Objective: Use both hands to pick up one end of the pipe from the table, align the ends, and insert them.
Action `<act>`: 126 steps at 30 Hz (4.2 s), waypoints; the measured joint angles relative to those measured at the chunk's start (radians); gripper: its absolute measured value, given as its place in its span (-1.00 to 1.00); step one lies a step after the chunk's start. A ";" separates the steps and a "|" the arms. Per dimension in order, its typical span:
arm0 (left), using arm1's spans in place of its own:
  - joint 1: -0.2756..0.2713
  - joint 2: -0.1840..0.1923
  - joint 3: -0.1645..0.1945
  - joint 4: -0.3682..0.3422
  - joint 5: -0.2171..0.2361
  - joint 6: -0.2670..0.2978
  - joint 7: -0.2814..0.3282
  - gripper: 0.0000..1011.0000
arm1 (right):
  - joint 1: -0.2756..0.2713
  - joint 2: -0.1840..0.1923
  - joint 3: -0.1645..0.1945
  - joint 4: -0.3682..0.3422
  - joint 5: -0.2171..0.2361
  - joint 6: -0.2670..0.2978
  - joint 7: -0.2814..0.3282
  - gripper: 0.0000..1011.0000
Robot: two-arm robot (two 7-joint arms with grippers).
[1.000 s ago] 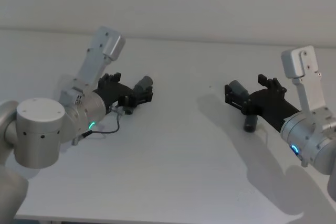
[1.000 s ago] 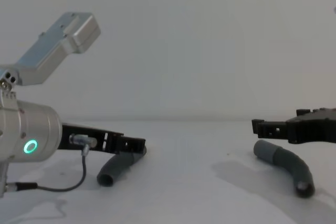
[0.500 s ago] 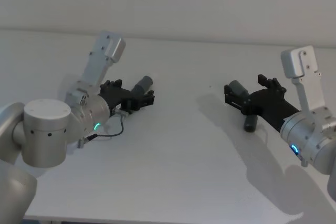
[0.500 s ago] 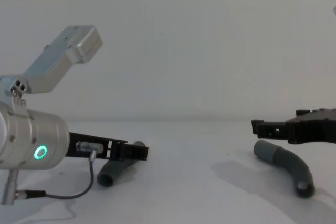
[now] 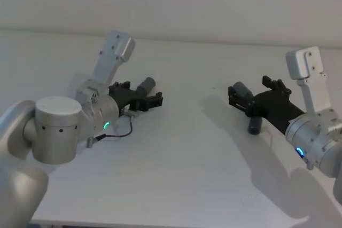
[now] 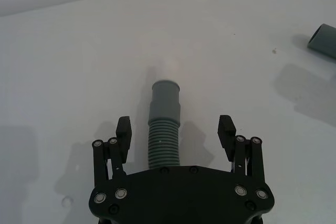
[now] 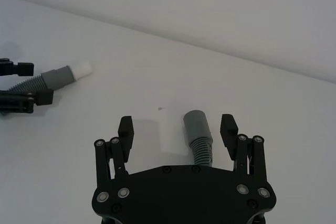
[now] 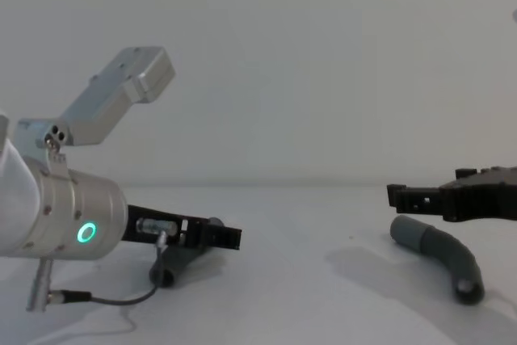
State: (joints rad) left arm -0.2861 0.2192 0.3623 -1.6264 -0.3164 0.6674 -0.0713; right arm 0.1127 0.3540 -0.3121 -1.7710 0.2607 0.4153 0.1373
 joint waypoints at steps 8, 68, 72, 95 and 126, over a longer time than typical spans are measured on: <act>-0.021 -0.013 0.006 0.033 0.007 0.007 -0.009 0.98 | 0.000 0.000 0.000 0.000 0.000 0.000 0.000 0.99; -0.083 -0.040 0.011 0.124 0.026 0.030 -0.071 0.43 | 0.000 0.000 0.000 0.000 0.000 0.000 0.000 0.98; -0.083 -0.040 0.011 0.124 0.026 0.030 -0.072 0.36 | 0.000 0.000 0.000 0.000 0.000 0.000 0.000 0.99; -0.083 -0.040 0.012 0.126 0.026 0.030 -0.074 0.07 | -0.013 -0.042 0.046 -0.007 0.012 0.120 -0.057 0.99; -0.083 -0.040 0.012 0.126 0.026 0.031 -0.074 -0.27 | 0.024 -0.130 0.099 0.070 0.048 0.225 -0.091 0.99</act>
State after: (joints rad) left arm -0.3692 0.1790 0.3745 -1.5008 -0.2903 0.6981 -0.1453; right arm 0.1364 0.2242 -0.2132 -1.7013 0.3084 0.6405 0.0468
